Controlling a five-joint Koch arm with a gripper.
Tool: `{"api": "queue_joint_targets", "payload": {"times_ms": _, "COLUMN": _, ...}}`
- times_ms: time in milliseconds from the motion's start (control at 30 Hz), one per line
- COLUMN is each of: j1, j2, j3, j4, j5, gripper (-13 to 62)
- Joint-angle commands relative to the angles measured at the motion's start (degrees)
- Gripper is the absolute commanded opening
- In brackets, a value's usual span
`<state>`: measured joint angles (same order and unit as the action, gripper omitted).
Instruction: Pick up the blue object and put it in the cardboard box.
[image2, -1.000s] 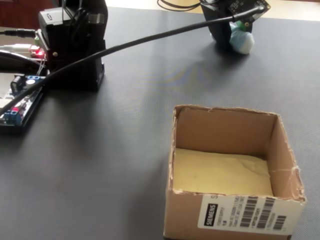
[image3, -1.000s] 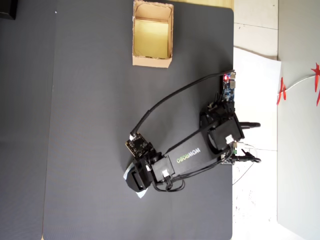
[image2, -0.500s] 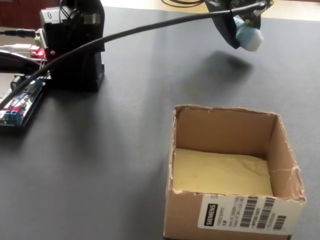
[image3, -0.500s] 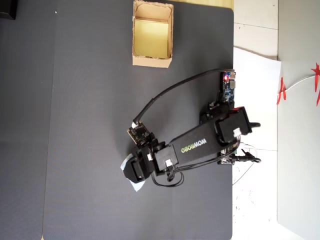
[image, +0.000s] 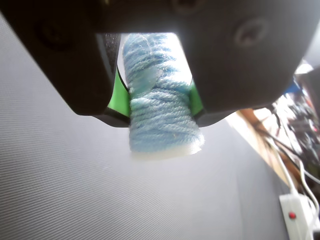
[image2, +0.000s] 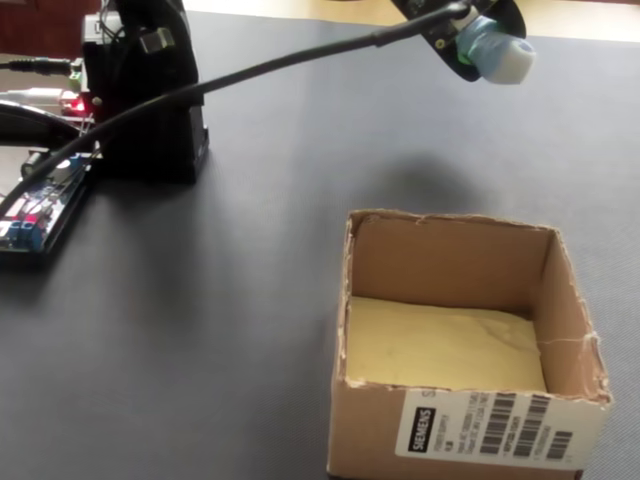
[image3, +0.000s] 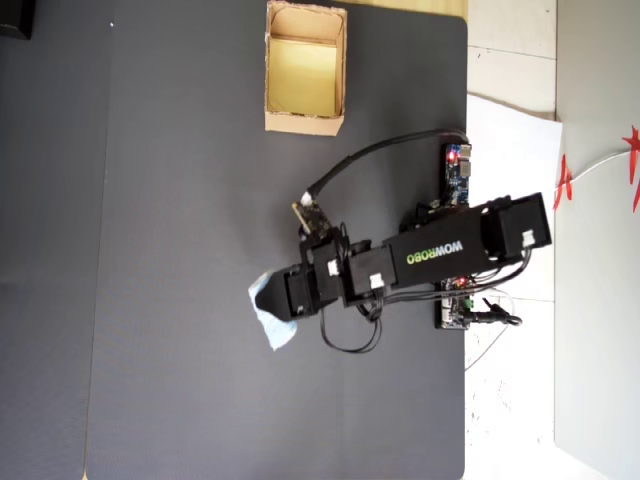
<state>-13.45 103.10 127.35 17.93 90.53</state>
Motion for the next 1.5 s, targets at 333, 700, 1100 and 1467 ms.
{"api": "queue_joint_targets", "payload": {"times_ms": 333, "j1": 14.77, "j2": 10.37, "j3": 2.81, "j4": -10.72, "j5": -5.98, "gripper": 5.2}}
{"api": "queue_joint_targets", "payload": {"times_ms": 700, "j1": 28.39, "j2": 13.01, "j3": 1.85, "j4": -12.22, "j5": -15.03, "gripper": 5.2}}
{"api": "queue_joint_targets", "payload": {"times_ms": 1100, "j1": 50.54, "j2": 4.92, "j3": -9.49, "j4": -7.12, "j5": -22.41, "gripper": 5.2}}
{"api": "queue_joint_targets", "payload": {"times_ms": 1467, "j1": 59.68, "j2": -0.97, "j3": -8.88, "j4": -2.64, "j5": -22.24, "gripper": 5.2}}
